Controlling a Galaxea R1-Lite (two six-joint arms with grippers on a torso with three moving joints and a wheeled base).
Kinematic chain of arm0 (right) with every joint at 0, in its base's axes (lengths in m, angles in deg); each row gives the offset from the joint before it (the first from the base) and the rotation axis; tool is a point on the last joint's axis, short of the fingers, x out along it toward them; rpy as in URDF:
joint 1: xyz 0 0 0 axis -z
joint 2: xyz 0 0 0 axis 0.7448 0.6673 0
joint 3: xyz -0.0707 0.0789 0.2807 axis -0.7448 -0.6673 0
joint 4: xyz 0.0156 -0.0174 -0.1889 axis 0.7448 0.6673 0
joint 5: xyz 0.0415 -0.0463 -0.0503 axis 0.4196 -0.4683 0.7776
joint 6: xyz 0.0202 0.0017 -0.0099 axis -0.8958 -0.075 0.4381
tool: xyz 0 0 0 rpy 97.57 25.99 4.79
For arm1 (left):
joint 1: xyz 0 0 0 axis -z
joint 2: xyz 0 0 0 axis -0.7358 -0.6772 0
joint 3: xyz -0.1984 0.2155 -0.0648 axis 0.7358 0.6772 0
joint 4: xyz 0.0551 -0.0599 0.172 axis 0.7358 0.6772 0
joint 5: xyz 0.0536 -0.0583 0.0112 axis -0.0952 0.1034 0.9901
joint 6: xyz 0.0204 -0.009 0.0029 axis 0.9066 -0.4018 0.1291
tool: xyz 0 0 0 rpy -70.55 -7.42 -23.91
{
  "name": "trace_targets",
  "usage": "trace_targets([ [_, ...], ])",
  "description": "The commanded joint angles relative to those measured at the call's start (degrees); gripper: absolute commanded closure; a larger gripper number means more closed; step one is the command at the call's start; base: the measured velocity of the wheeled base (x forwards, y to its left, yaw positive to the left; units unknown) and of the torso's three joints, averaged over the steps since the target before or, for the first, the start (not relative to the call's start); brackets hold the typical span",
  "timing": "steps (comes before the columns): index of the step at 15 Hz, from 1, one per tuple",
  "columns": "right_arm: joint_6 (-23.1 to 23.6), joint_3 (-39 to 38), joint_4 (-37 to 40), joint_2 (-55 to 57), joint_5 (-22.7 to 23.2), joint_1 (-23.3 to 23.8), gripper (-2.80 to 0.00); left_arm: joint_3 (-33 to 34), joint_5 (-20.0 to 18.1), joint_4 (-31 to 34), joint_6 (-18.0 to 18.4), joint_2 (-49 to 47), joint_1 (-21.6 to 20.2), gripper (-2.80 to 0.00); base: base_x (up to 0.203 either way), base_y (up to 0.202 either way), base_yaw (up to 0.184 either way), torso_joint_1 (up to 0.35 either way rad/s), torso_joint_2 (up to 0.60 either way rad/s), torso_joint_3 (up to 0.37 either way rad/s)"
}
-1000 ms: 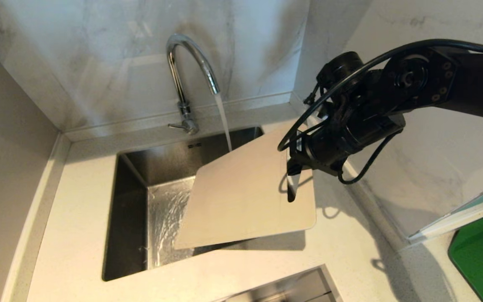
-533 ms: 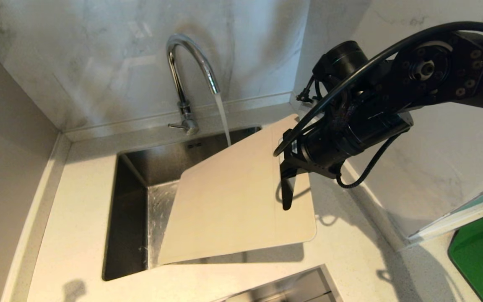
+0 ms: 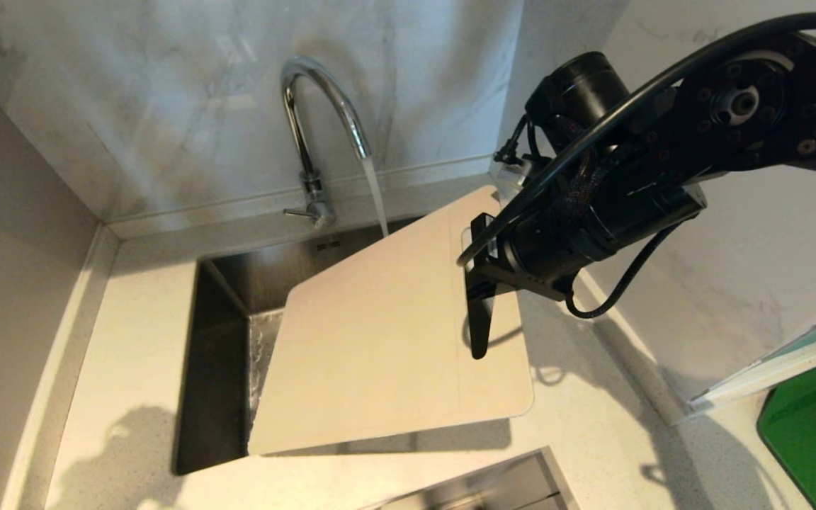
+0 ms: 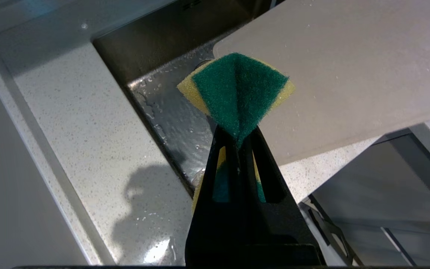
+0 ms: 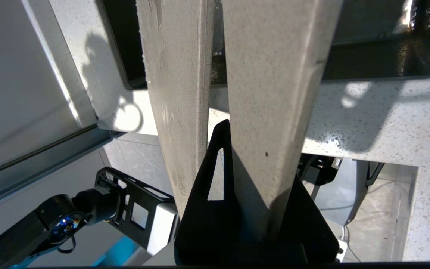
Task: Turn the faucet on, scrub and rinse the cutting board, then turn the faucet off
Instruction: Scrub the cutting board underwater
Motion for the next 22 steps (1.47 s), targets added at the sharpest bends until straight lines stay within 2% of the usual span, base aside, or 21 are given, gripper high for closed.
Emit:
trace_targets([
  [1, -0.15, 0.0, 0.25, -0.1, 0.15, -0.28, 0.0, -3.61, 0.08, 0.01, -0.02, -8.51, 0.11, 0.0, 0.0, 0.0, 0.0, 0.0, 0.0, 0.0],
  [5, -0.15, 0.18, 0.25, -0.1, 0.06, -0.28, 0.0, -8.03, 0.26, -0.43, -0.08, -16.0, -3.33, 0.0, 0.0, 0.0, 0.0, 0.0, 0.0, 0.0],
  [8, -0.06, 0.53, 0.16, -0.02, 0.06, -0.37, 0.0, -10.96, 0.47, -0.52, -0.47, -21.21, -3.71, 0.0, 0.0, 0.0, 0.0, 0.0, 0.0, 0.0],
  [11, -0.06, 0.53, 0.16, 0.25, 0.06, -0.37, 0.0, -14.09, 1.33, -0.52, -0.87, -25.69, -0.9, 0.0, 0.0, 0.0, 0.0, 0.0, 0.0, 0.0],
  [15, -0.06, 0.53, 0.16, 0.25, -0.02, -0.46, 0.0, -15.56, 4.21, -0.6, -1.27, -29.47, 5.79, 0.0, 0.0, 0.0, 0.0, 0.0, 0.0, 0.0],
  [18, 0.03, 0.62, 0.08, 0.36, -0.02, -0.55, 0.0, -15.52, 4.55, -2.88, -1.28, -32.21, 6.86, 0.0, 0.0, 0.0, 0.0, 0.0, 0.0, 0.0],
  [22, 0.55, 0.71, 0.08, 0.53, 0.02, -0.64, 0.0, -15.58, 4.39, -5.67, -1.73, -33.93, 10.62, 0.0, 0.0, 0.0, 0.0, 0.0, 0.0, 0.0],
])
